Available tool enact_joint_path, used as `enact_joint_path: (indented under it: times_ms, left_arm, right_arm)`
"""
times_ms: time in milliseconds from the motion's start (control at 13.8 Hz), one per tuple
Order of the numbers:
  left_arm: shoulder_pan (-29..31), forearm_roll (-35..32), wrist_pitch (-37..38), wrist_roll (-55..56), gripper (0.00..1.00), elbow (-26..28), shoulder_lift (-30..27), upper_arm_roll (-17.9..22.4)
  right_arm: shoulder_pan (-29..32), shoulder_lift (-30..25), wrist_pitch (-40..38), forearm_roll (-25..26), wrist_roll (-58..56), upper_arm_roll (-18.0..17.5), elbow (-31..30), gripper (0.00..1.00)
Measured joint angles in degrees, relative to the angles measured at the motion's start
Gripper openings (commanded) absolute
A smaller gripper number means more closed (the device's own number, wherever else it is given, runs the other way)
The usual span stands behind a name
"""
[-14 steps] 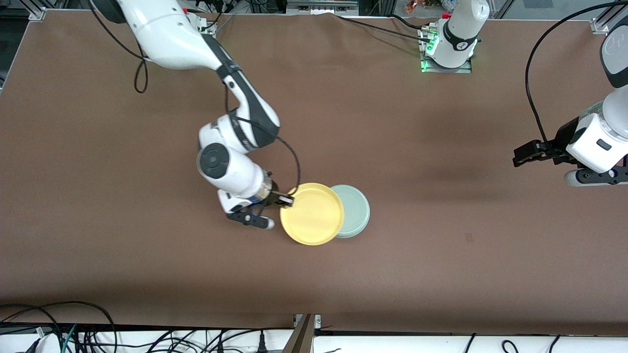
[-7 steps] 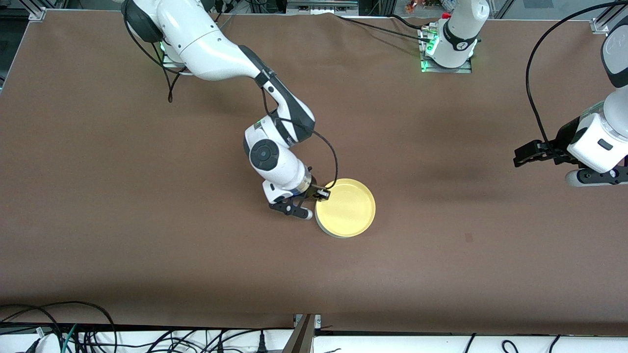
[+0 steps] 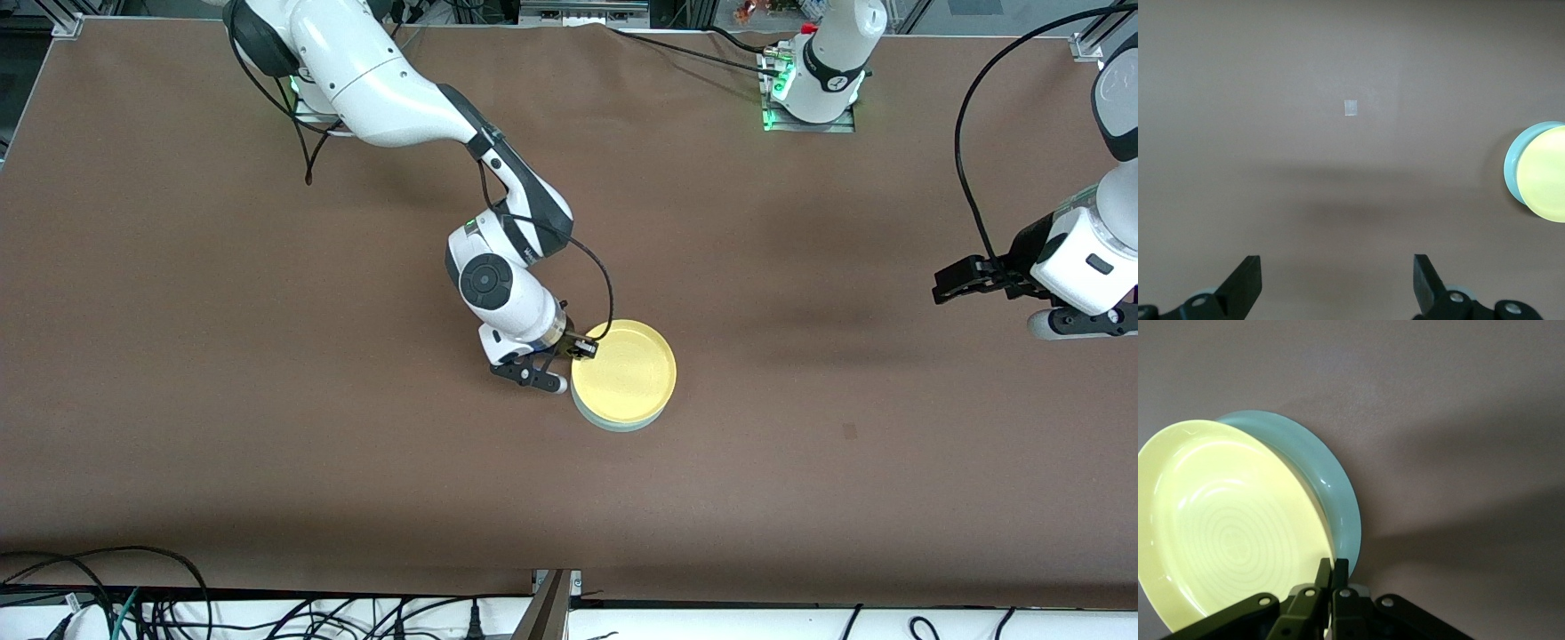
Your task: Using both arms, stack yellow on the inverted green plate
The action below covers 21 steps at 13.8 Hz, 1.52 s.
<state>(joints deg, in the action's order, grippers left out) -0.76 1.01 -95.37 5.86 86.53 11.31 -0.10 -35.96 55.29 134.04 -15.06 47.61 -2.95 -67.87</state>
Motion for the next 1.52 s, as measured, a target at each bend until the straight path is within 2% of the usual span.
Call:
enact_joint_path:
  times_ms: [363,508,726,1089,1306,1379,1452,1524]
  left_arm:
    - [0.11,0.0,0.0,0.0,1.0,-0.03,0.05,0.0]
    - [0.13,0.0,0.0,0.0,1.0,-0.07,0.08,0.0]
    - [0.14,0.0,0.0,0.0,1.0,-0.12,0.12,0.0]
    - [0.14,0.0,0.0,0.0,1.0,-0.24,0.18,-0.01]
    - [0.15,0.0,0.0,0.0,1.0,-0.3,0.21,-0.01]
    - [0.15,0.0,0.0,0.0,1.0,-0.31,0.23,-0.01]
    - [0.15,0.0,0.0,0.0,1.0,-0.32,0.24,-0.01]
    - [0.15,0.0,0.0,0.0,1.0,-0.34,0.25,-0.02]
  right_arm:
    - [-0.37,-0.56,0.64,0.17,-0.04,0.11,0.52,1.0]
    - [-0.33,-3.27,-1.13,0.41,-0.33,2.63,0.82,1.0]
    - [0.06,-10.06,-12.9,0.53,-6.27,11.38,0.85,1.0]
    - [0.94,-19.46,-39.08,0.49,-28.69,27.74,0.59,1.0]
    - [1.18,-23.34,-49.33,0.55,-44.34,37.71,0.39,1.0]
    - [1.96,-24.54,-51.13,0.55,-49.65,40.3,0.35,1.0]
    - [3.71,-25.86,-52.1,0.54,-53.57,41.34,0.32,1.0]
    - [6.36,-27.33,-52.53,0.54,-55.99,40.73,0.28,1.0]
